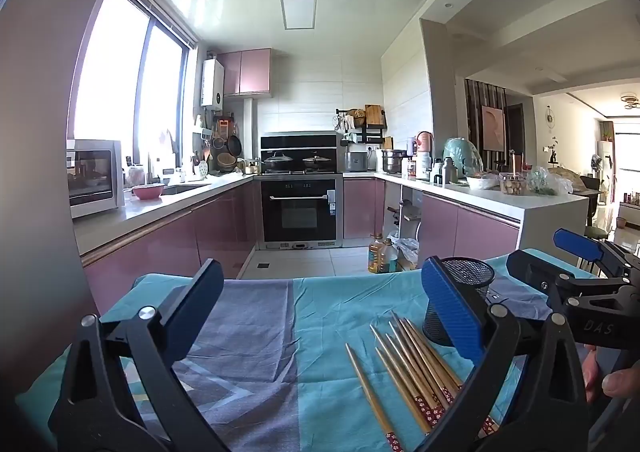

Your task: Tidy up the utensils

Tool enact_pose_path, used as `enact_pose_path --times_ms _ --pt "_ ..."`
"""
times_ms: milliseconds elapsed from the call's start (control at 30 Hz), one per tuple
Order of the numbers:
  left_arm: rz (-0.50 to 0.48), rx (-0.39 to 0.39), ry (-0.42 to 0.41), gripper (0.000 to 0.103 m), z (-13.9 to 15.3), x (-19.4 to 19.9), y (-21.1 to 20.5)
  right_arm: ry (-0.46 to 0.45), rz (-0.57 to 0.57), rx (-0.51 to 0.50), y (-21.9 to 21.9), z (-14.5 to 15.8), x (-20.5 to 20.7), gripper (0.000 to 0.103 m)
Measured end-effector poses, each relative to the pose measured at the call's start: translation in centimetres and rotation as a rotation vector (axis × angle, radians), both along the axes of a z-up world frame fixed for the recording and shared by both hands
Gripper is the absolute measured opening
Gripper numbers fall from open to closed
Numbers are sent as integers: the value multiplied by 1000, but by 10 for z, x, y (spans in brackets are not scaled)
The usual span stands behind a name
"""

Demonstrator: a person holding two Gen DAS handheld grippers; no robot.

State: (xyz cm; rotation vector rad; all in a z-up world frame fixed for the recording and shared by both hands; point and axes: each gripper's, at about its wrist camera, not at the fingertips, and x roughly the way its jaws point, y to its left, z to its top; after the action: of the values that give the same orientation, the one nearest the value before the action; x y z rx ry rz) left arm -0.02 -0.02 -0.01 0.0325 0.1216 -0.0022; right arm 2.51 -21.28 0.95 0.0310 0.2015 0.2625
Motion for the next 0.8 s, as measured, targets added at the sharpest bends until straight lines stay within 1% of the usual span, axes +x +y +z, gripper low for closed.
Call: enact_pose_path --times_ms 800 --pt "1 2 1 97 0 0 0 2 -4 6 -3 -2 0 97"
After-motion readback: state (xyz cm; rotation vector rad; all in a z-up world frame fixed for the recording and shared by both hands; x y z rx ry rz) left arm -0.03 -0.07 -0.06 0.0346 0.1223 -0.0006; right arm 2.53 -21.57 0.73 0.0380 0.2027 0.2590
